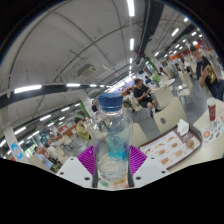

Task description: Pour water

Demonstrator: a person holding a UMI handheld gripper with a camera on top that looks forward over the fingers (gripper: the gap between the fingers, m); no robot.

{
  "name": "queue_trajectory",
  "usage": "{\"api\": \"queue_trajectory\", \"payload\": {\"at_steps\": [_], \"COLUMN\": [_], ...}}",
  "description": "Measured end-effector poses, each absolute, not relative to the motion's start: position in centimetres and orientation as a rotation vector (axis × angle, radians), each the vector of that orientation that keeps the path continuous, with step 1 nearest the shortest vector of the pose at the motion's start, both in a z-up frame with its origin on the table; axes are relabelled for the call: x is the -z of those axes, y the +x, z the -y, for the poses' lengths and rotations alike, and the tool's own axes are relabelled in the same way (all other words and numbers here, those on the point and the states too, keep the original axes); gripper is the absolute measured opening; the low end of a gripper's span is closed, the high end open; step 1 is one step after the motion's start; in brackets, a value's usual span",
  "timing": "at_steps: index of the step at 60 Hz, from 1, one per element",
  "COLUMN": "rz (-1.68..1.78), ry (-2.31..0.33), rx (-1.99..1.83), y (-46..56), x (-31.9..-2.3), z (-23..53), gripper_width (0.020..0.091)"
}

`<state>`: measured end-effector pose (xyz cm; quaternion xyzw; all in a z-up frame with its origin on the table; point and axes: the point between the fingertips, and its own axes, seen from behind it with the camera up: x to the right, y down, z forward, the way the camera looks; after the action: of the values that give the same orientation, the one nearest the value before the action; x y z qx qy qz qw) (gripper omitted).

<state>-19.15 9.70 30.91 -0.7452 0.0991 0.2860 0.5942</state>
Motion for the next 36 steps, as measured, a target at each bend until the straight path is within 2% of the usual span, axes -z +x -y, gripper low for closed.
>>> {"api": "queue_trajectory", "payload": {"at_steps": [6,16,23,36], "rz": [-0.075,0.087,0.129,0.171], "ry": [-1.771,-1.853,-1.914,-1.990], "rx": [-0.447,-0.219,-0.183,-0.171], "y": [-14.3,-8.2,-6.2,-4.7], "x": [-27.7,-18.5,-13.2,-7.1], "z": [-10.9,-11.9,-12.3,-11.7], "gripper_width": [0.0392,0.0394,0.0393,0.0391]}}
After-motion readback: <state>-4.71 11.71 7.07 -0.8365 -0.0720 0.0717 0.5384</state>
